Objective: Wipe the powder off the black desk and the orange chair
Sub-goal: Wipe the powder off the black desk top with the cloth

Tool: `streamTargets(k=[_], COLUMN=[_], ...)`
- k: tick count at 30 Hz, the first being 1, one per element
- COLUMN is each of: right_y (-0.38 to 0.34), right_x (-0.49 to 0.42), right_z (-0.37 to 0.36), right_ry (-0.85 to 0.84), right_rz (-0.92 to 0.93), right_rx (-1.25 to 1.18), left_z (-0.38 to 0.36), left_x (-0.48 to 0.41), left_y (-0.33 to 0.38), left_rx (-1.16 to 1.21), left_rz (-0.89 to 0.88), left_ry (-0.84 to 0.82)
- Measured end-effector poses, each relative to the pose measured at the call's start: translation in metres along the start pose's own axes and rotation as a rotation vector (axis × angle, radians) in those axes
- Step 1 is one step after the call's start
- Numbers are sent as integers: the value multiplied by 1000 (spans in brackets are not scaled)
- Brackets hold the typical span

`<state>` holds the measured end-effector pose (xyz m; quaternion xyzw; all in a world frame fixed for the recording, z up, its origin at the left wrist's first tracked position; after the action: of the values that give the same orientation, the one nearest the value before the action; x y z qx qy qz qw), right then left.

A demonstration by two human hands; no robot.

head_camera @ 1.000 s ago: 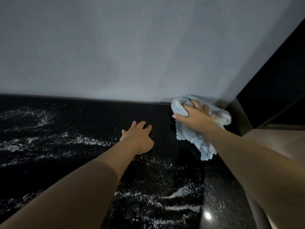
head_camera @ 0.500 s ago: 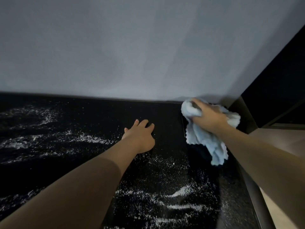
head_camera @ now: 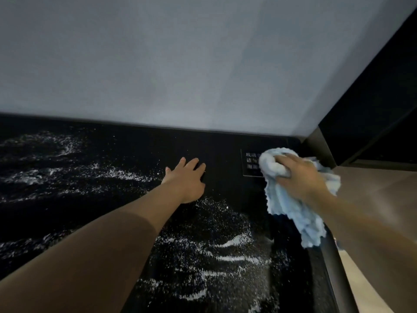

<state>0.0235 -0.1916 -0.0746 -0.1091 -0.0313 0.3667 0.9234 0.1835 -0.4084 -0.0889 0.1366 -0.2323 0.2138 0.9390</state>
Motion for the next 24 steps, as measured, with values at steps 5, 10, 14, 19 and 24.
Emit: streamTargets(k=[5, 10, 14, 19, 24], right_y=[-30, -45, -8, -55, -87], right_x=[48, 112, 69, 97, 47], right_z=[-28, -9, 9, -19, 12], right_ry=[-85, -66, 25, -195, -14], right_rz=[4, 431, 60, 170, 221], right_rx=[242, -181, -130, 30, -383], left_z=[-8, -24, -35, -37, -25], left_x=[15, 39, 54, 60, 54], left_y=[5, 12, 15, 14, -8], left_rx=[-35, -69, -67, -58, 0], left_rz=[-14, -37, -45, -78, -139], left_ry=[-14, -13, -5, -13, 52])
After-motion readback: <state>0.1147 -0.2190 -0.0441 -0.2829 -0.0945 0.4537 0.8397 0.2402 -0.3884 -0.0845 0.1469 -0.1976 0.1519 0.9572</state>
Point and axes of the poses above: each hand's wrist, its own x-axis away from the middle knuckle, its own z-axis out of the back of the hand, y = z × x, the point moved 1 cm from there along -x, towards the middle knuckle, and after that the axes turned 2 degrees about y, right-handed, at the moved point
